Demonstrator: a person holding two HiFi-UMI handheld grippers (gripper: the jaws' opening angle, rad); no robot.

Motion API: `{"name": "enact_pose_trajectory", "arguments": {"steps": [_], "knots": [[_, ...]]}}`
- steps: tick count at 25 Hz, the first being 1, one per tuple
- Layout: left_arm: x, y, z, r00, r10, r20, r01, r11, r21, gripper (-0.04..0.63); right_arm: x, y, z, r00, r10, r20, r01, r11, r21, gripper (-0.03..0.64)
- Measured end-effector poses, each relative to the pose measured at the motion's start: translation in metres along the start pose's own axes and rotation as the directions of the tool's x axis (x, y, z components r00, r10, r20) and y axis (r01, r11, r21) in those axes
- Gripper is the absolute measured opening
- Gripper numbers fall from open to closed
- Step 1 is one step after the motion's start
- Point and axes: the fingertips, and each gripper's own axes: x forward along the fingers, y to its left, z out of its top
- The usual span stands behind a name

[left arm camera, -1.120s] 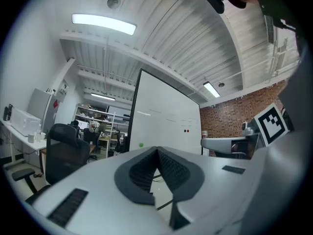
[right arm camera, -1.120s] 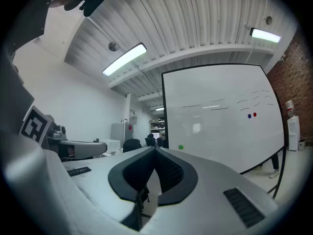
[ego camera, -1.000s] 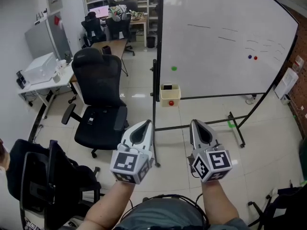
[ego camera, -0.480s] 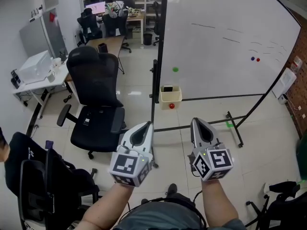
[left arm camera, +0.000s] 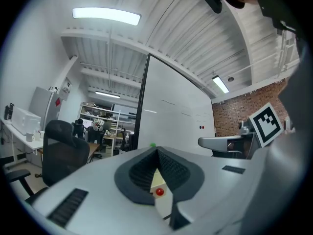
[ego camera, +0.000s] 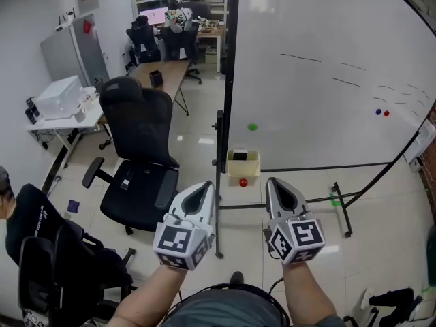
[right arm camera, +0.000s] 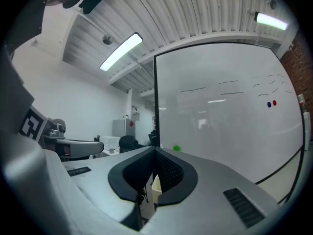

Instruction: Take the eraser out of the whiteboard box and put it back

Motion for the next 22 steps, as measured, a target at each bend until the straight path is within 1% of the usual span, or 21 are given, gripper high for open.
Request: {"name": "enact_pose_trajectory", "arguments": {"steps": [4,6,9,13,15,17,18,20,22], "knots": [[0.035,0.001,0.002,1.0,0.029,-0.005,-0.029,1.0,0.012,0.029,0.031,-0.023,-0.002,0.998,0.062,-0.013,-0.062,0.998,0.002,0.028],[0.052,0.005,0.001,0.999,0.042,-0.008,-0.042,0.999,0.014,0.029,0.046,-0.033,-0.004,0.997,0.078,-0.019,-0.078,0.997,0.0,0.028],[0.074,0.013,-0.006,0.999,0.032,-0.039,-0.031,0.999,0.025,0.029,0.069,-0.041,-0.005,0.996,0.09,-0.02,-0.09,0.996,-0.012,0.028],[0.095,0.036,-0.012,0.998,0.018,-0.056,-0.018,1.0,0.008,0.029,0.1,-0.049,-0.006,0.997,0.071,-0.028,-0.071,0.997,-0.018,0.029],[0.101,0.047,-0.012,0.998,0.002,-0.062,0.0,1.0,0.021,0.029,0.113,-0.046,-0.011,0.997,0.058,-0.047,-0.058,0.998,-0.01,0.067],[0.107,0.057,-0.013,0.998,-0.013,-0.067,0.016,0.999,0.036,0.029,0.127,-0.044,-0.019,0.996,0.045,-0.074,-0.045,0.999,-0.007,0.083],[0.111,0.062,-0.014,0.997,-0.016,-0.069,0.019,0.999,0.039,0.029,0.135,-0.045,-0.022,0.996,0.036,-0.087,-0.036,0.999,-0.001,0.111],[0.119,0.072,-0.018,0.996,-0.014,-0.083,0.018,0.999,0.041,0.029,0.151,-0.048,-0.031,0.993,0.016,-0.119,-0.016,1.0,0.007,0.13],[0.124,0.083,-0.03,0.994,-0.006,-0.111,0.01,0.999,0.038,0.029,0.166,-0.045,-0.046,0.987,0.017,-0.162,-0.015,1.0,0.014,0.175]]}}
